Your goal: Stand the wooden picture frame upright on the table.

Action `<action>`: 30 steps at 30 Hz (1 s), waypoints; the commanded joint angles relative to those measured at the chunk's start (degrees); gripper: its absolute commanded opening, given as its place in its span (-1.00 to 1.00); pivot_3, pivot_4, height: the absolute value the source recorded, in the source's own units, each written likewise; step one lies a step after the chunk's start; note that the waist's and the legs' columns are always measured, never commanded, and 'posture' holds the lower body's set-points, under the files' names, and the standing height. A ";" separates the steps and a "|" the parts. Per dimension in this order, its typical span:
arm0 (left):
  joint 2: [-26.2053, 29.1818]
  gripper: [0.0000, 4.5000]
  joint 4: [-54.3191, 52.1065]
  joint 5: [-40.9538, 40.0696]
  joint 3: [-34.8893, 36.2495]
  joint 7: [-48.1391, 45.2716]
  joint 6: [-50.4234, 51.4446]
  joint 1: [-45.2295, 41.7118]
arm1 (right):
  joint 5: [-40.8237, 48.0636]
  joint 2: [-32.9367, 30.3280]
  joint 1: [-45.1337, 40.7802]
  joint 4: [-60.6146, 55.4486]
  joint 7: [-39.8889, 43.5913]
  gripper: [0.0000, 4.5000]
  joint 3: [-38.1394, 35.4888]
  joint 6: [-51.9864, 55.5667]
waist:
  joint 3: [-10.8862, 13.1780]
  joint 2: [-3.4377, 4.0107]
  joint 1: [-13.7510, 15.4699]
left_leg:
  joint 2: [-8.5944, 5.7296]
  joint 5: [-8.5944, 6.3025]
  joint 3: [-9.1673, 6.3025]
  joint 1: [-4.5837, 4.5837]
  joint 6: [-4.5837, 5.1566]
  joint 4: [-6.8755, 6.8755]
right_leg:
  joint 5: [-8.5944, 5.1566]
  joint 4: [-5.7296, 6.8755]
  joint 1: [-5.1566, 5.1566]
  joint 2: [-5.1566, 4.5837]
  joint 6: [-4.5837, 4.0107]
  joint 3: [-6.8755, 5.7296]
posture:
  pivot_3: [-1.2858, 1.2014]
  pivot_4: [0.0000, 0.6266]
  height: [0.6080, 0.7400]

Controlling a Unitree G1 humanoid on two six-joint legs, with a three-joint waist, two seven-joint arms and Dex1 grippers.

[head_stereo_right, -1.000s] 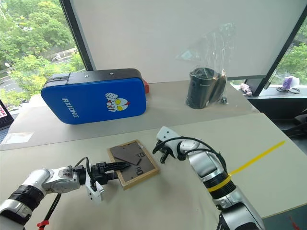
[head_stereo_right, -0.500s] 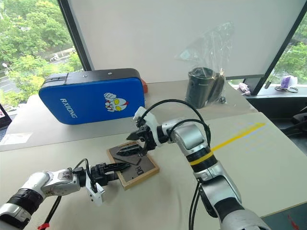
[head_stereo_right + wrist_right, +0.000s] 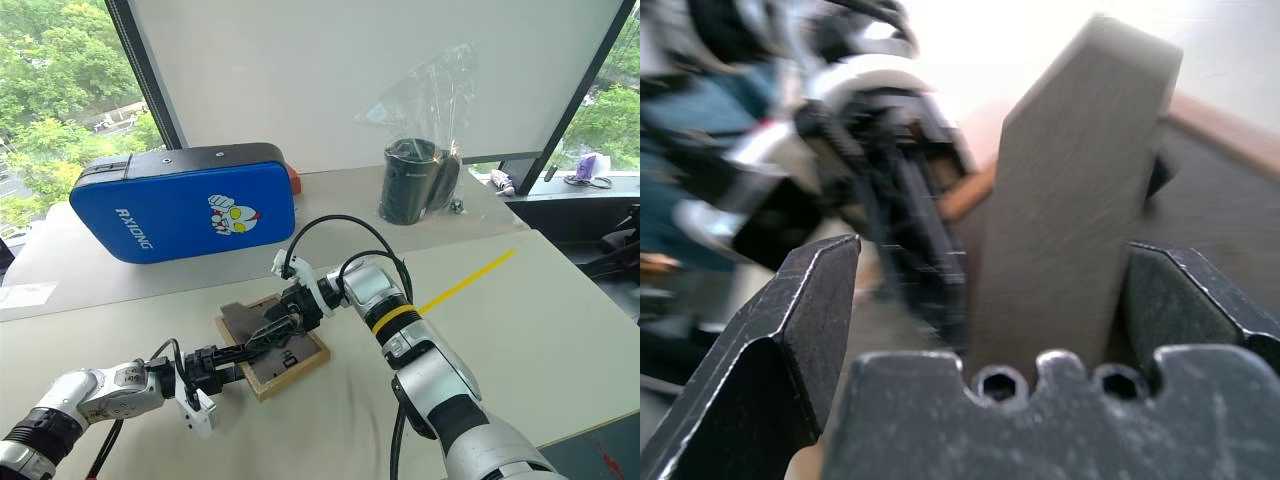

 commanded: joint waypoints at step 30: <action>3.94 -0.47 -5.85 -39.83 -2.73 -21.29 4.17 0.60 | -31.68 -28.44 30.62 -31.06 -33.56 0.99 -3.16 -79.09 | 0.04 -0.09 -0.74 | -0.31 0.04 0.50 -0.64 -0.02 0.28 | 0.00 0.58 -0.95 -0.46 0.01 0.02 | 0.03 -0.52 1.00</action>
